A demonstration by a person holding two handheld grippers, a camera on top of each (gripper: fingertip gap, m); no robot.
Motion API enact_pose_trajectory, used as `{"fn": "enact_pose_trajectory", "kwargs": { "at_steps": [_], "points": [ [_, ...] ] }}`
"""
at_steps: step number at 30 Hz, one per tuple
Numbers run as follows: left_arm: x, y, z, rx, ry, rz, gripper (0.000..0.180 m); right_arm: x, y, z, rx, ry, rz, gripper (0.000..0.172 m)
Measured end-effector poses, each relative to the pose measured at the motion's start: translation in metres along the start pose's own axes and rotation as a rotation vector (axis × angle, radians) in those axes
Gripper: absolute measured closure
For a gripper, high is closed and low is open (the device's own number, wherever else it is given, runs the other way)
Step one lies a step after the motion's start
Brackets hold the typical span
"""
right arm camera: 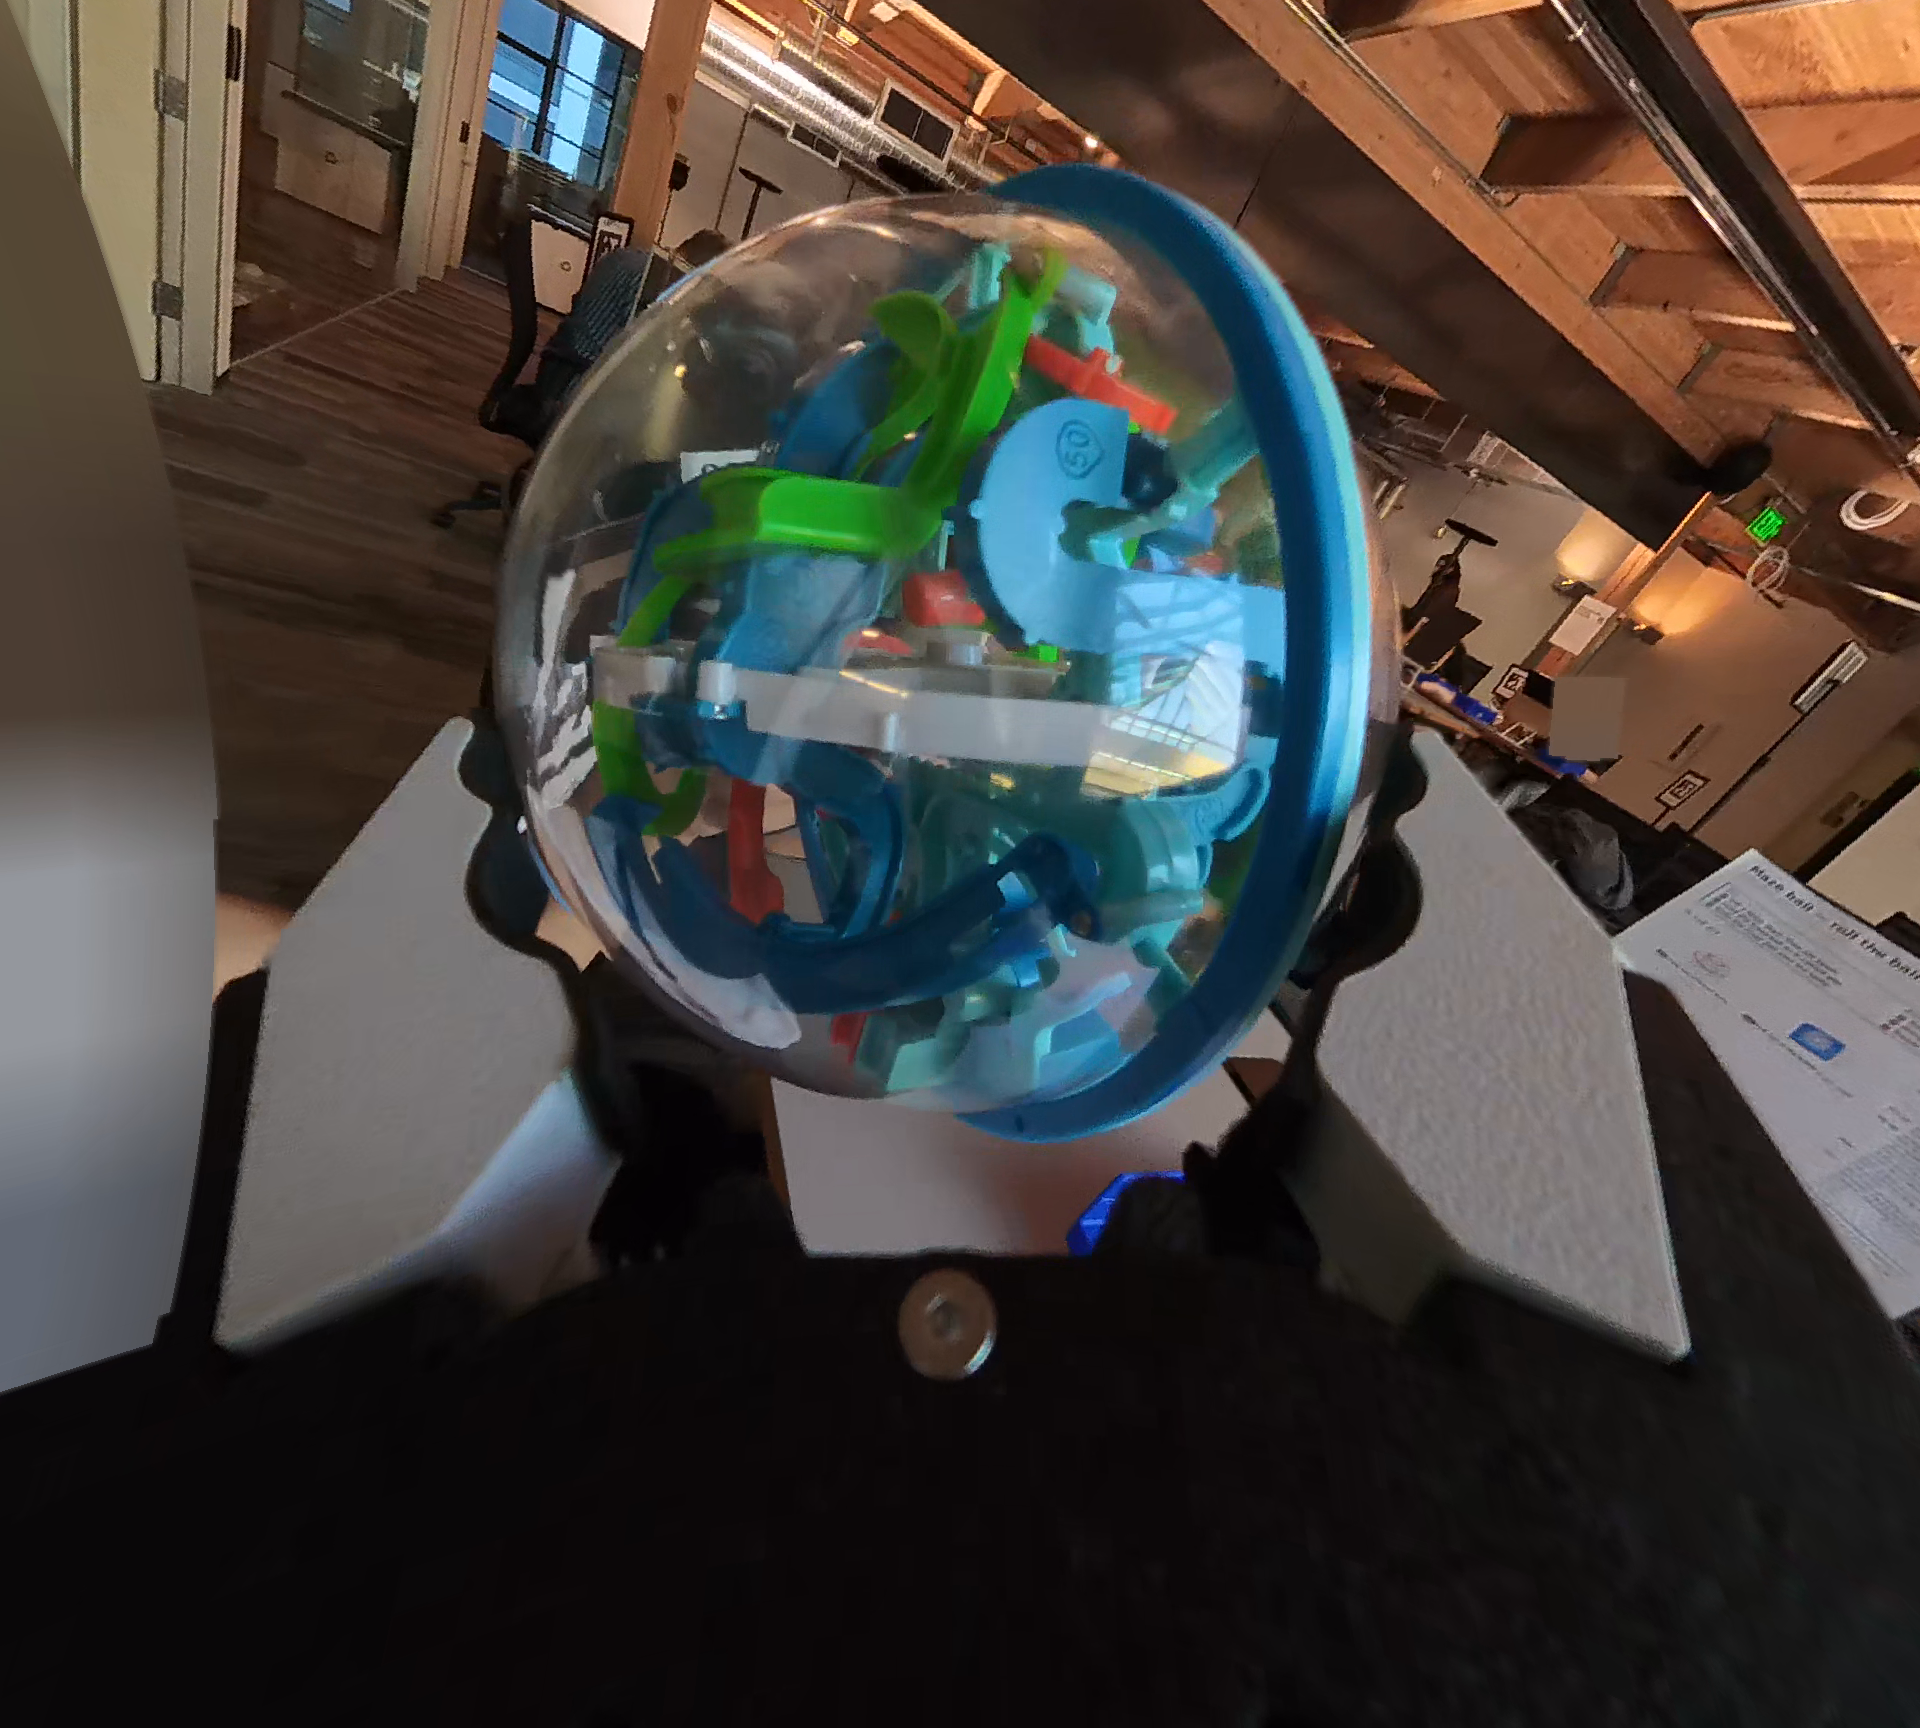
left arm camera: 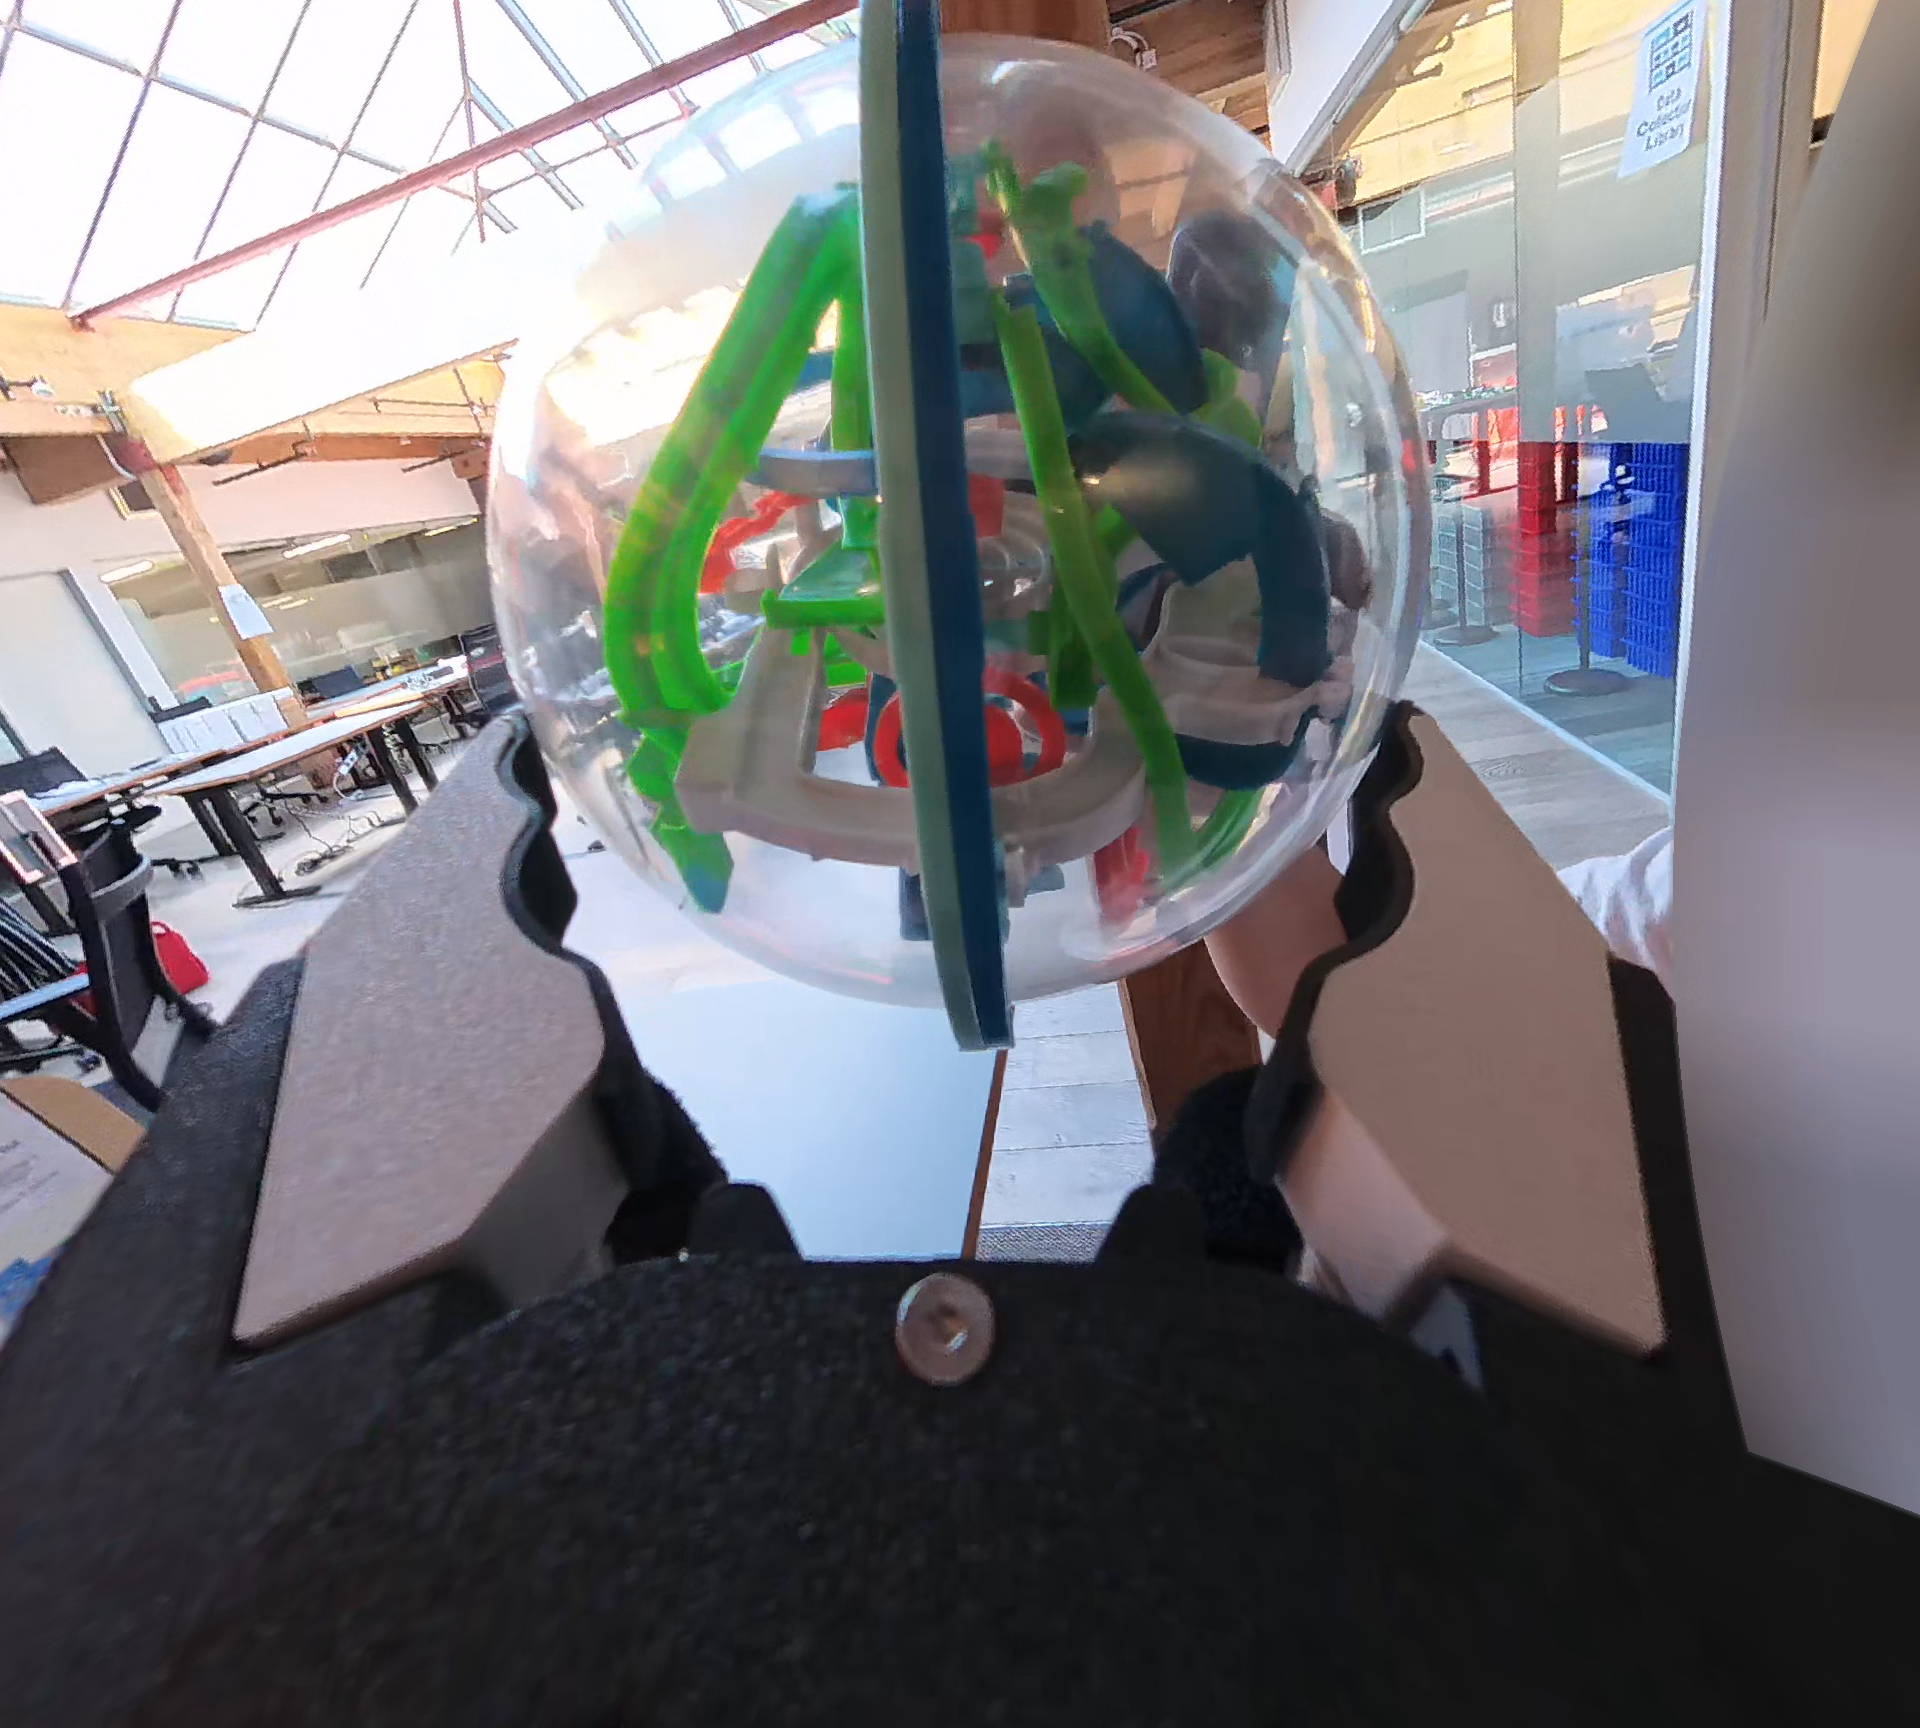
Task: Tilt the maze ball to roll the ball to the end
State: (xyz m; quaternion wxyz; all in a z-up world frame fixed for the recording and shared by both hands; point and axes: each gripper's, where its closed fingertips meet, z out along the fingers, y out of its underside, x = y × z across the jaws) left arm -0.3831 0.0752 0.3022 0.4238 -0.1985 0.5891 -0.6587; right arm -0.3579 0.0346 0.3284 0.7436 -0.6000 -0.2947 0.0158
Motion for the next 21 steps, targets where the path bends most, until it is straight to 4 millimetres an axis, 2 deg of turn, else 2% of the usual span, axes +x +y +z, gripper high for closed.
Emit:
{"fn": "enact_pose_trajectory", "kwargs": {
  "at_steps": [9, 21],
  "points": [
    [-0.016, 0.023, -0.007, -0.013, -0.028, -0.064, 0.032, 0.010, 0.030, 0.009, -0.021, -0.010, 0.080, 0.017],
    [-0.028, 0.045, -0.018, -0.044, -0.072, -0.146, 0.032, 0.015, 0.063, 0.019, -0.034, -0.029, 0.197, 0.017]
  ]
}}
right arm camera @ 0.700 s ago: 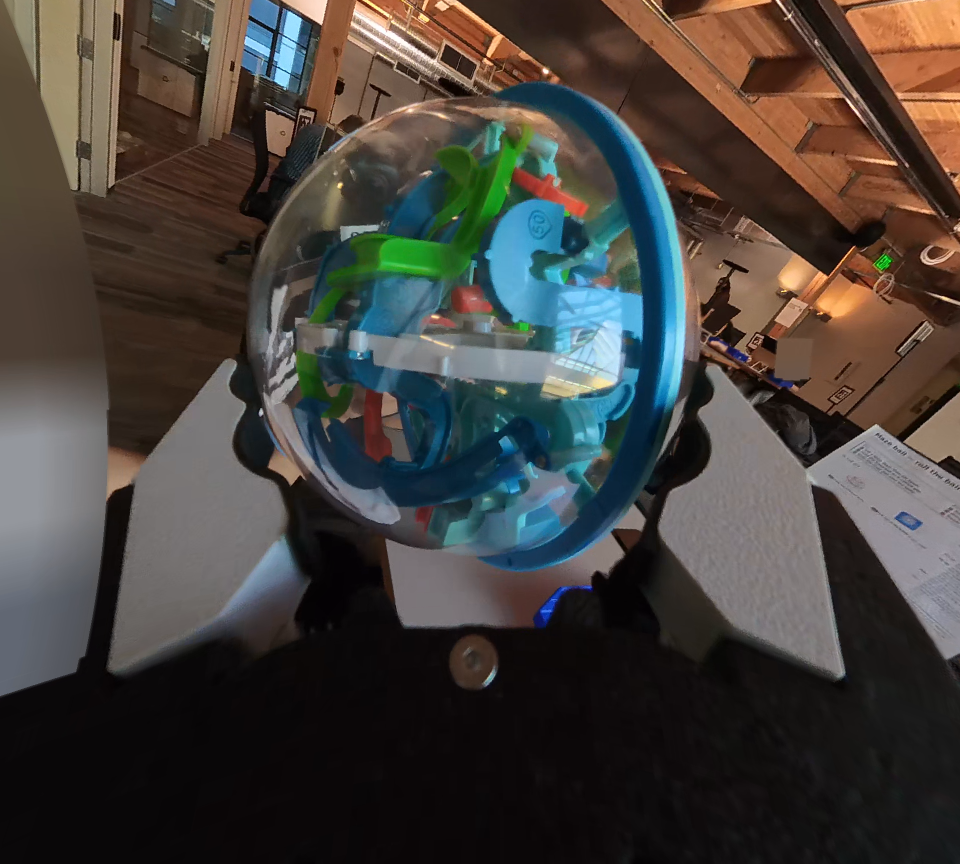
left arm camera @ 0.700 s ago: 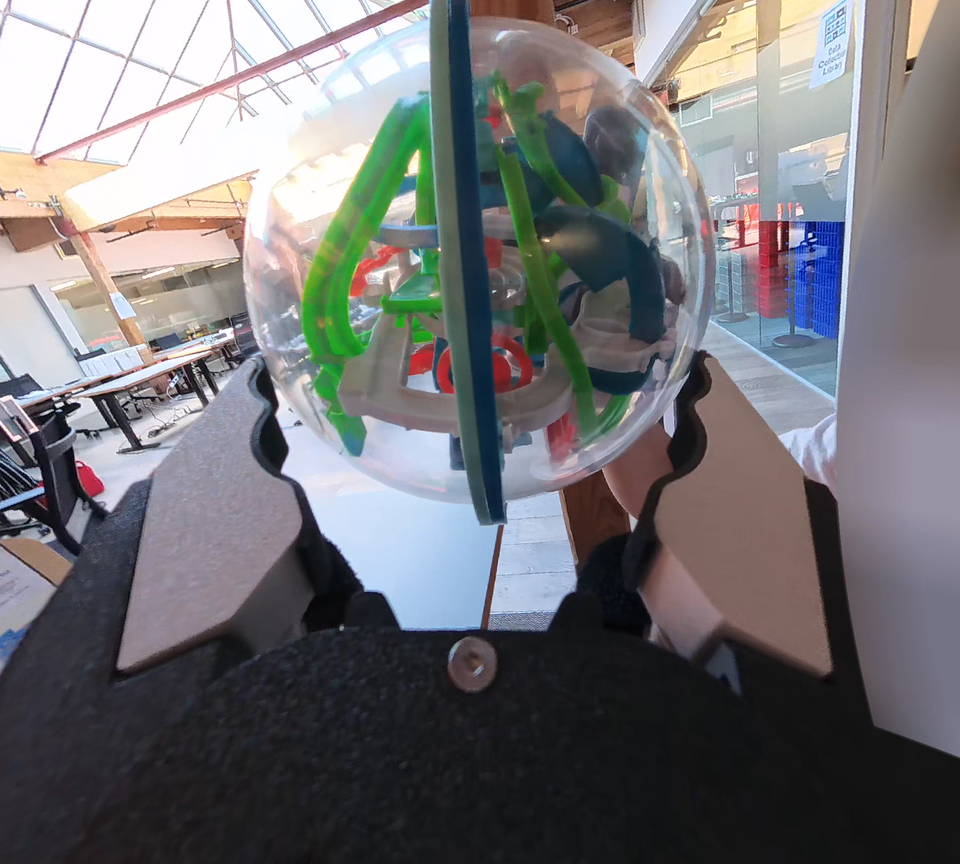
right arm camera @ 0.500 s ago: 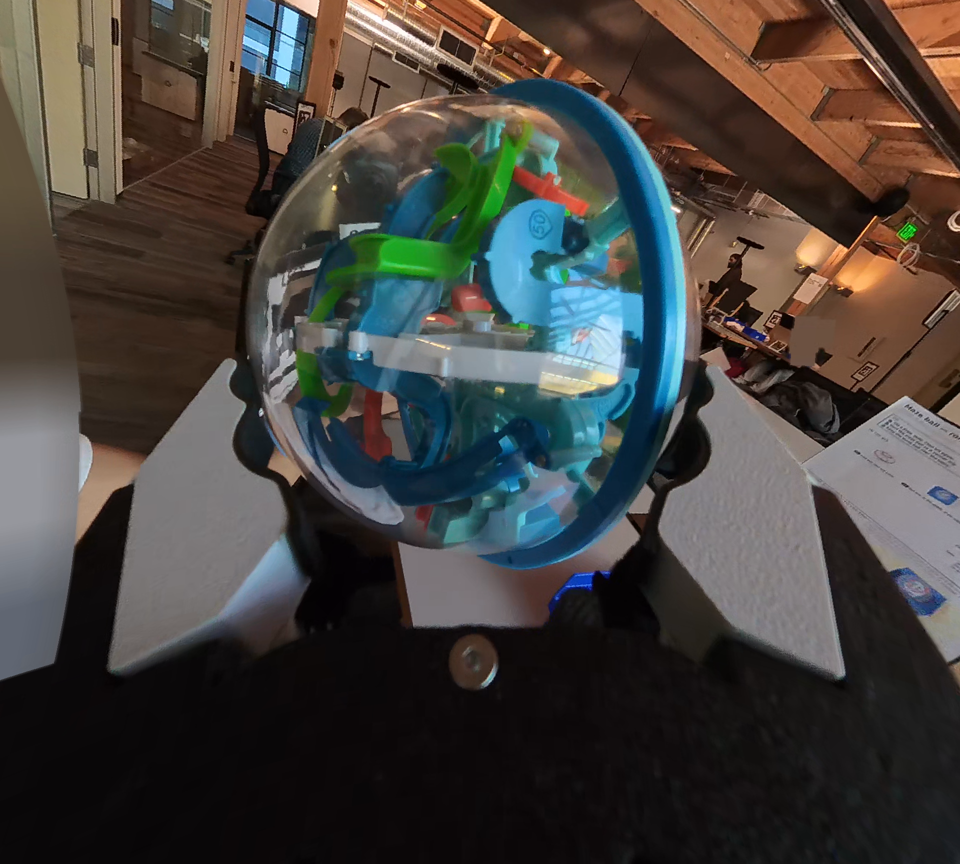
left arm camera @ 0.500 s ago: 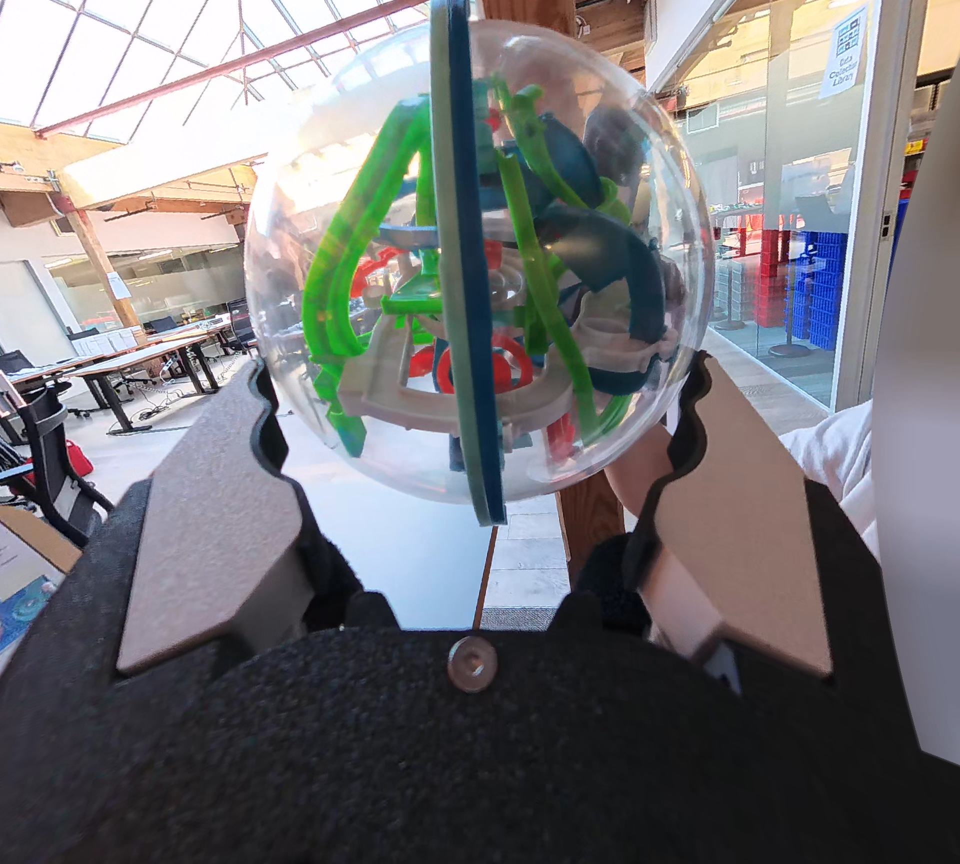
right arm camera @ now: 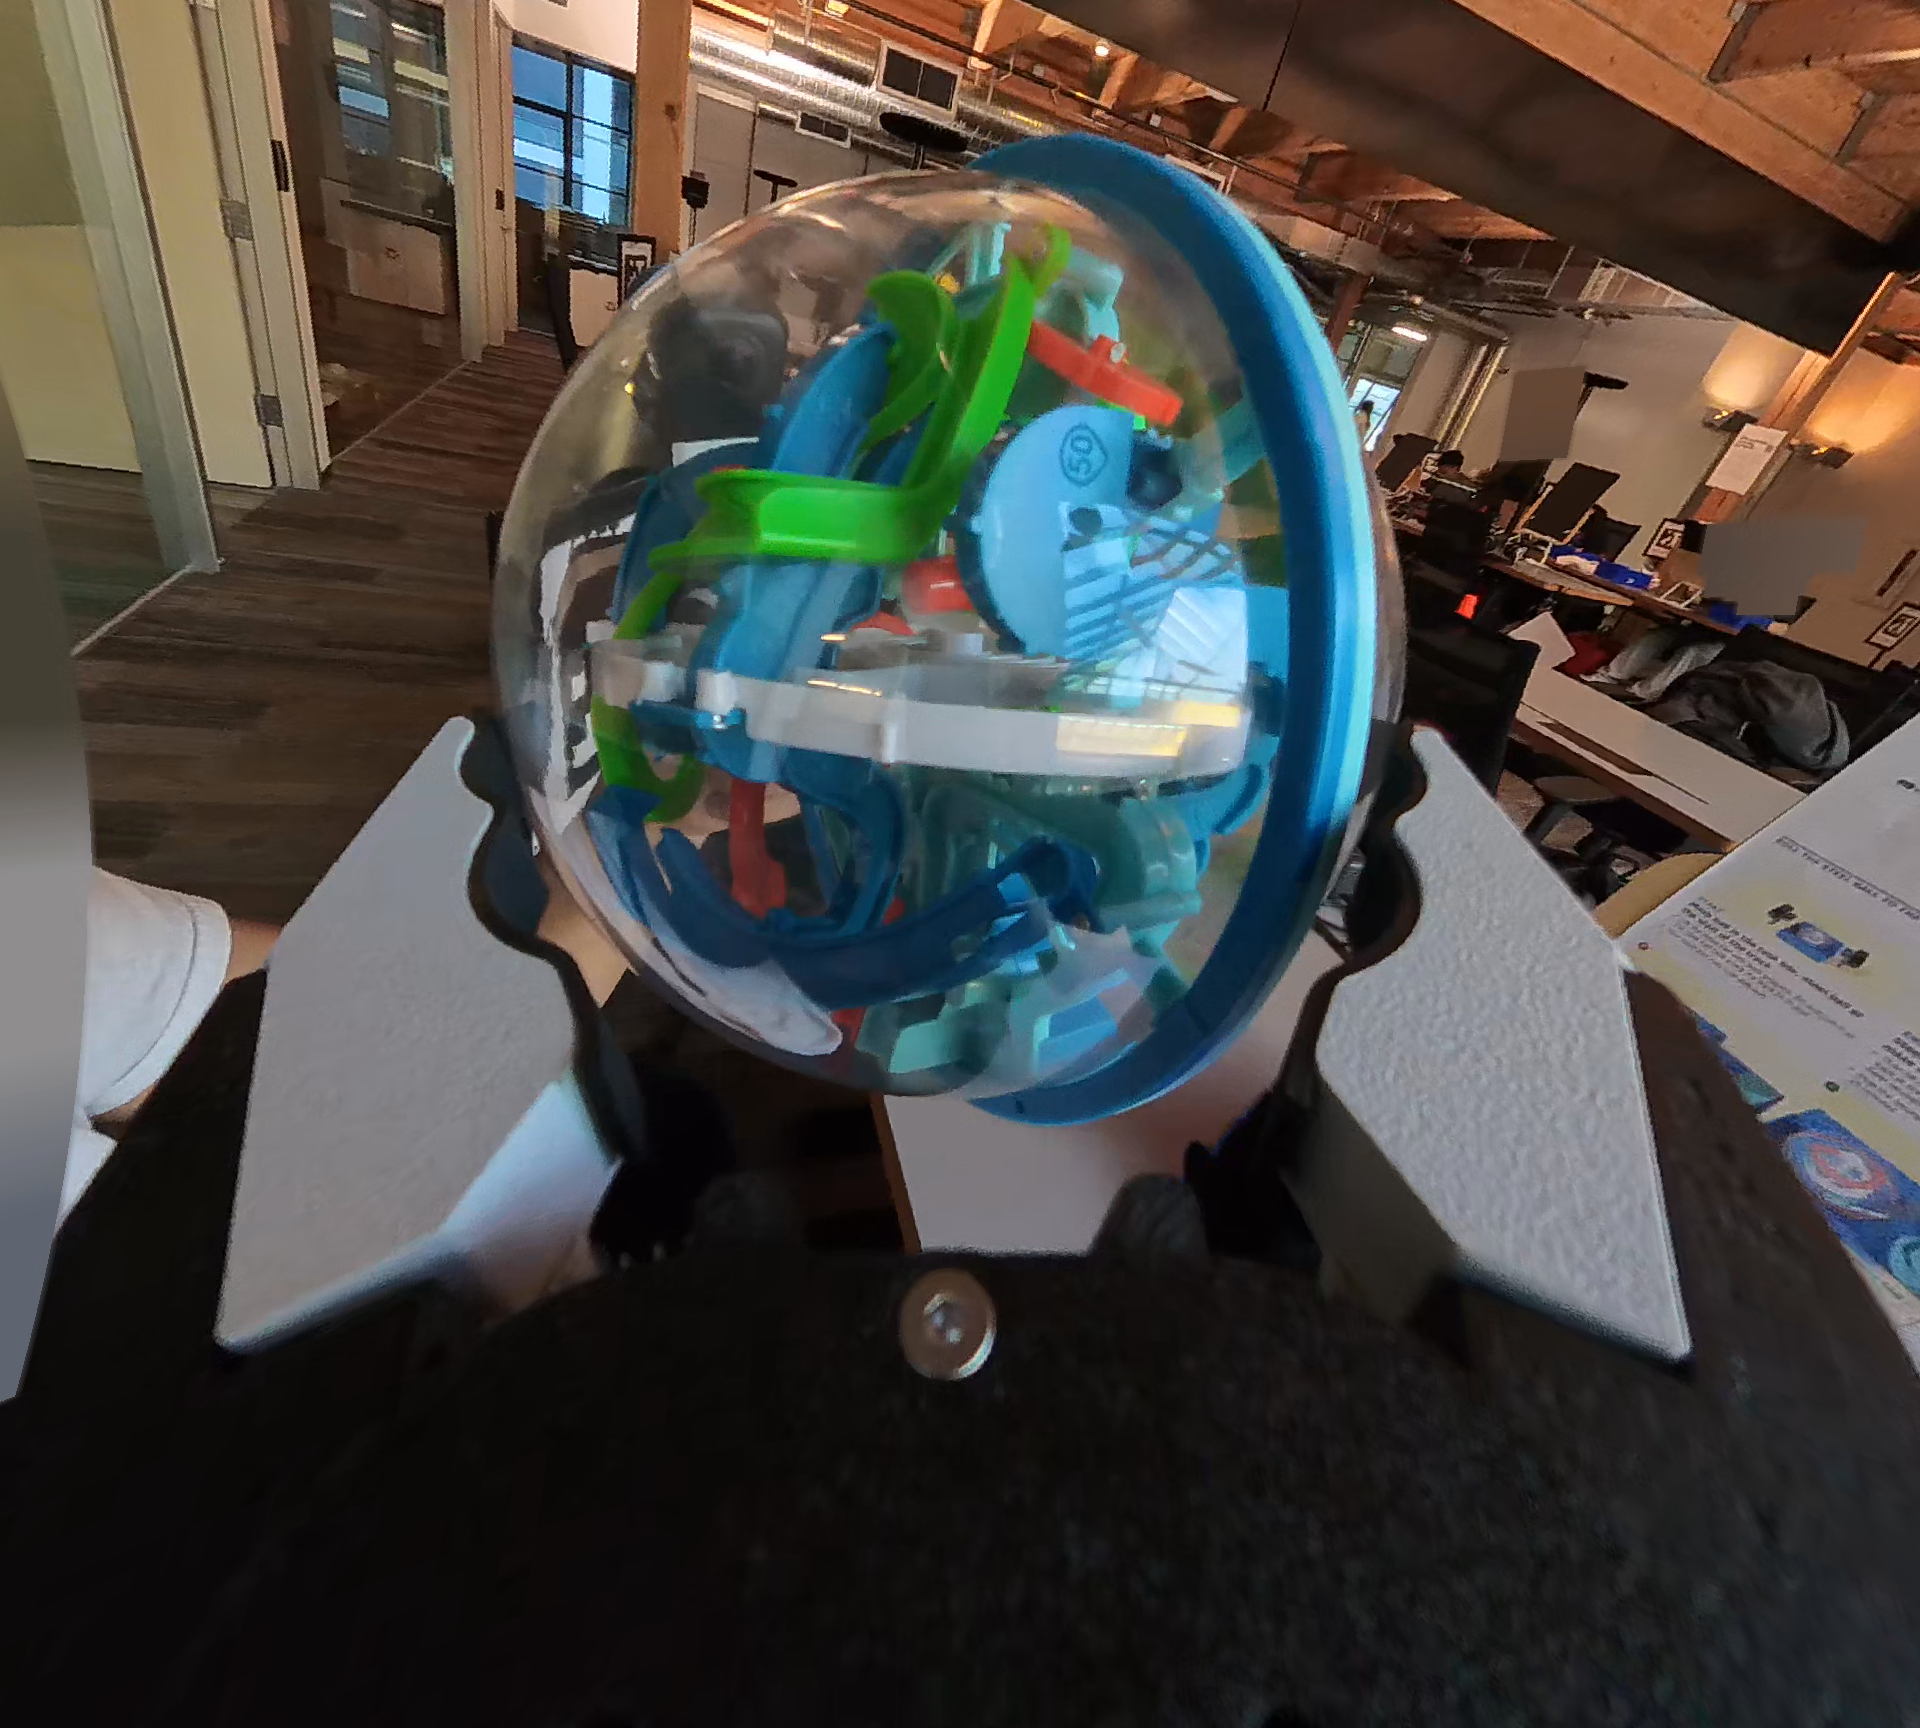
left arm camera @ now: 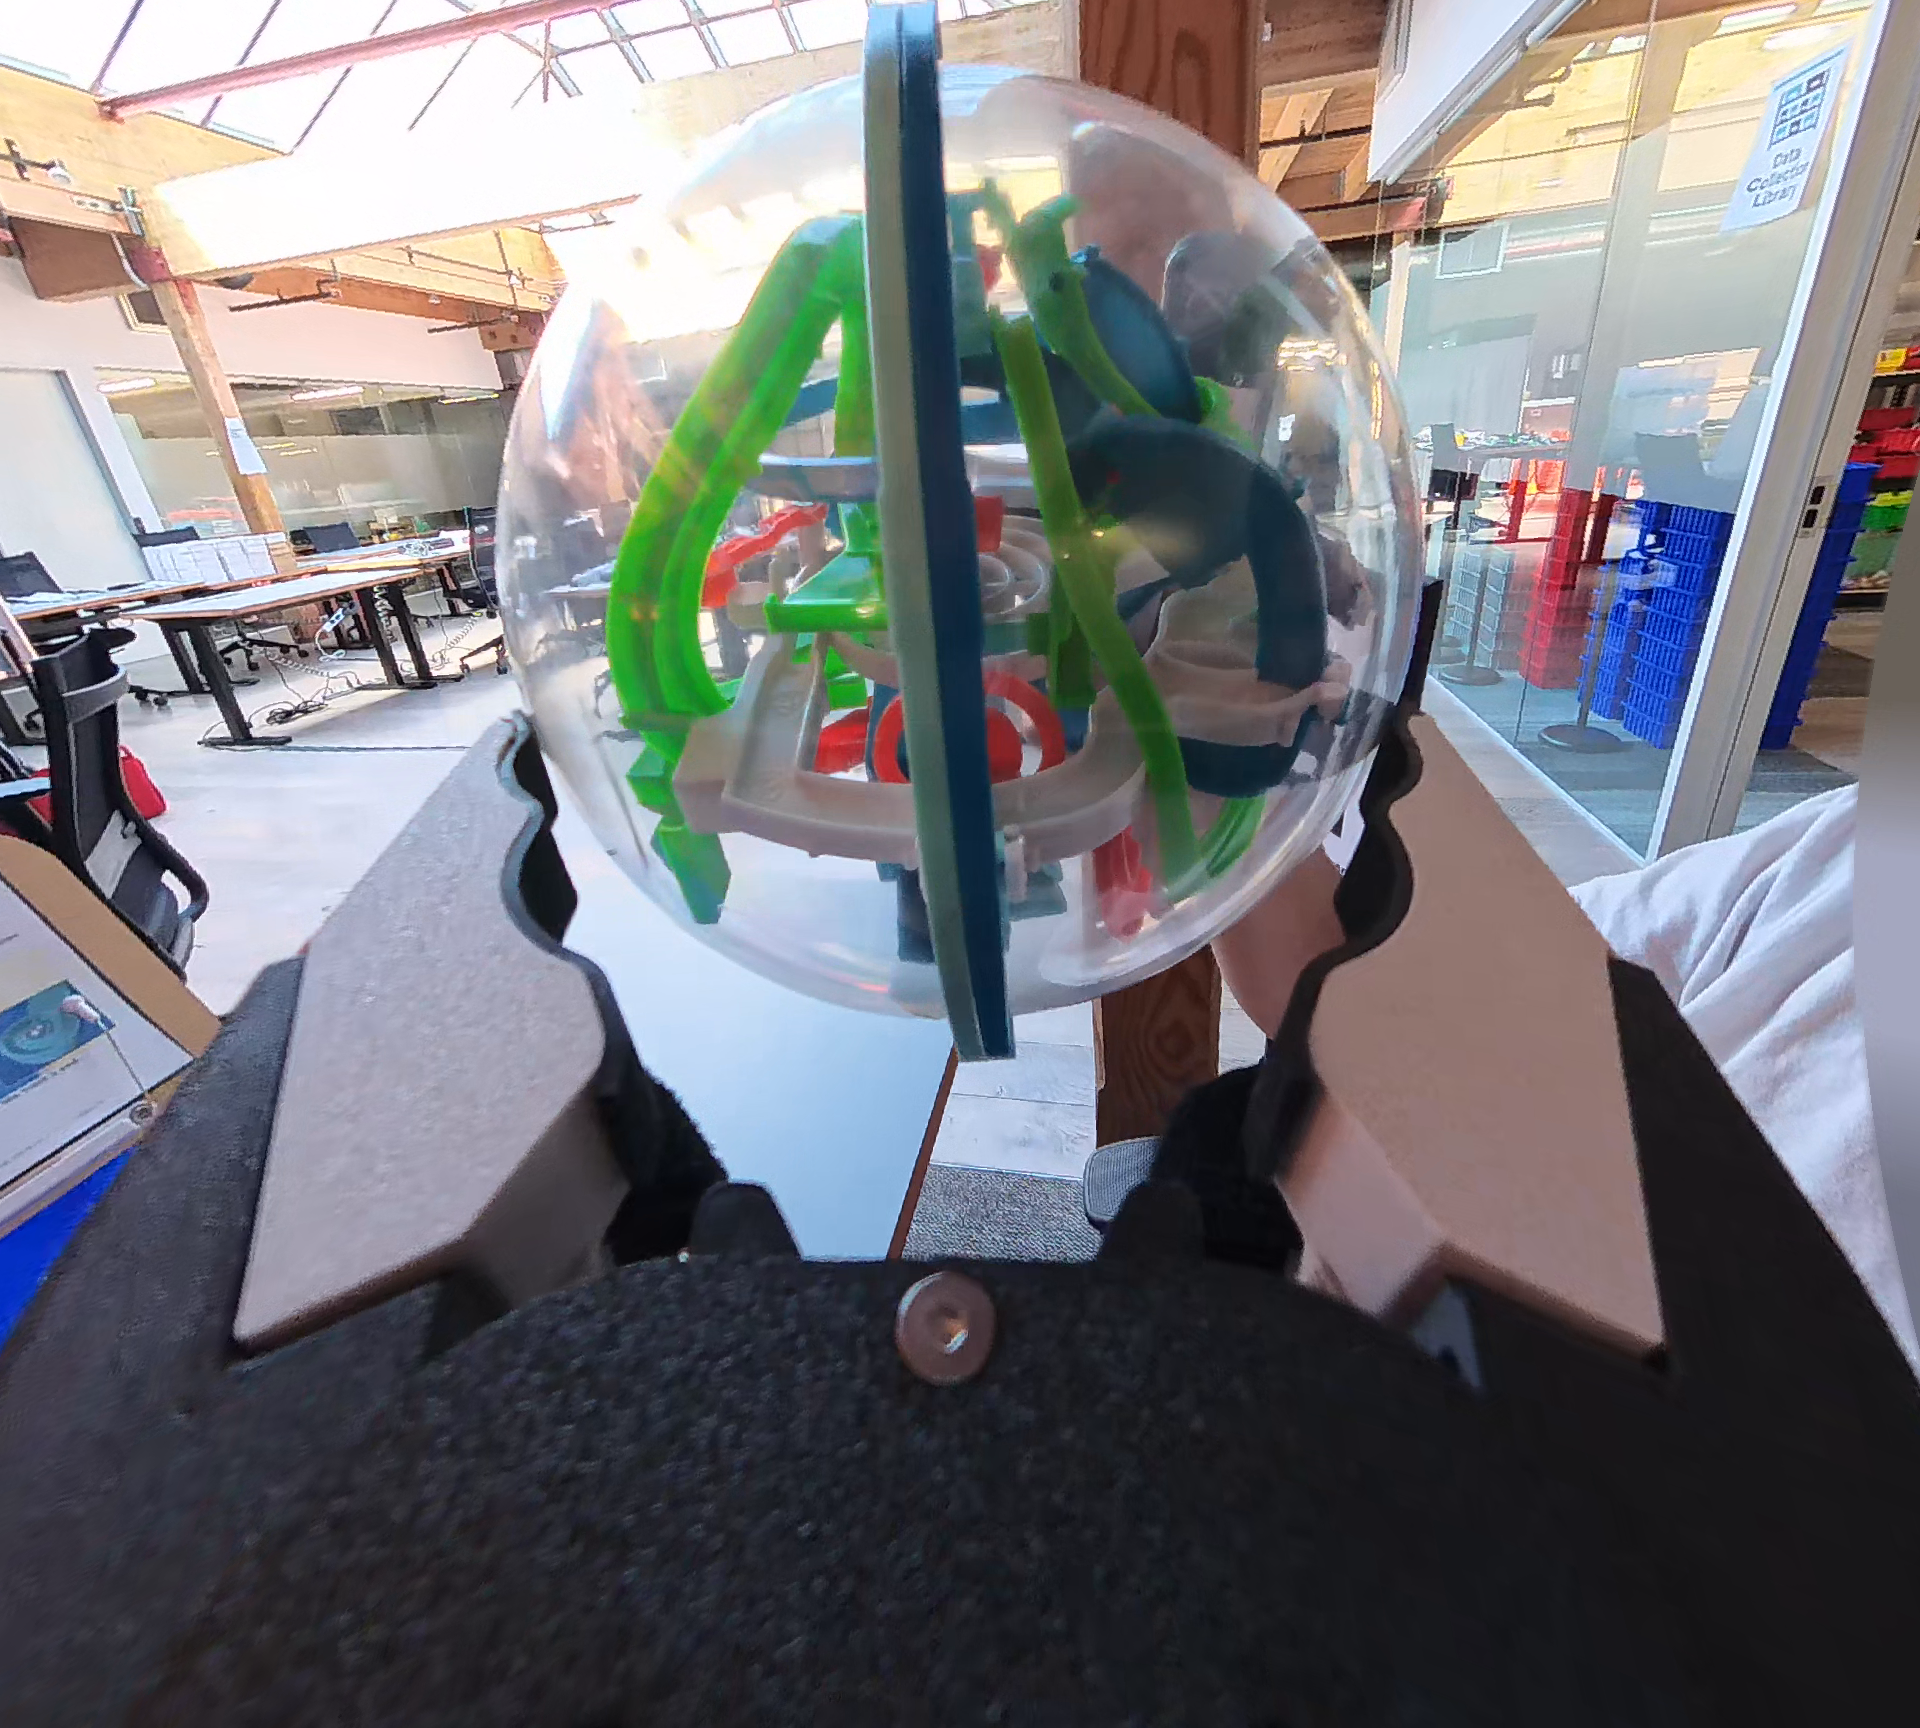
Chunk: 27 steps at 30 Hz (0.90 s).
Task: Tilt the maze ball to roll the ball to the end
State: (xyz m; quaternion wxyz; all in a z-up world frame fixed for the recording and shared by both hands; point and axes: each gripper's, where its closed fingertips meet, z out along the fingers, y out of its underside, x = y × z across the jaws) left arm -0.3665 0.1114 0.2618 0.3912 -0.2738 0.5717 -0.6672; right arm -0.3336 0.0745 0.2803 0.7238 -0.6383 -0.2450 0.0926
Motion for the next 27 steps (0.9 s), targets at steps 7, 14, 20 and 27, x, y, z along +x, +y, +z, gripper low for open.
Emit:
{"fn": "enact_pose_trajectory", "kwargs": {
  "at_steps": [7, 14, 20, 27],
  "points": [
    [-0.007, 0.009, -0.003, -0.017, -0.021, -0.030, 0.032, 0.005, 0.015, 0.003, -0.008, -0.006, 0.062, 0.017],
    [-0.012, 0.019, -0.006, -0.031, -0.029, -0.060, 0.032, 0.007, 0.027, 0.006, -0.015, -0.008, 0.095, 0.017],
    [-0.018, 0.030, -0.008, -0.039, -0.027, -0.096, 0.032, 0.011, 0.037, 0.009, -0.026, -0.002, 0.120, 0.017],
    [-0.027, 0.041, -0.010, -0.041, -0.033, -0.132, 0.032, 0.017, 0.049, 0.013, -0.039, -0.001, 0.154, 0.017]
  ]
}}
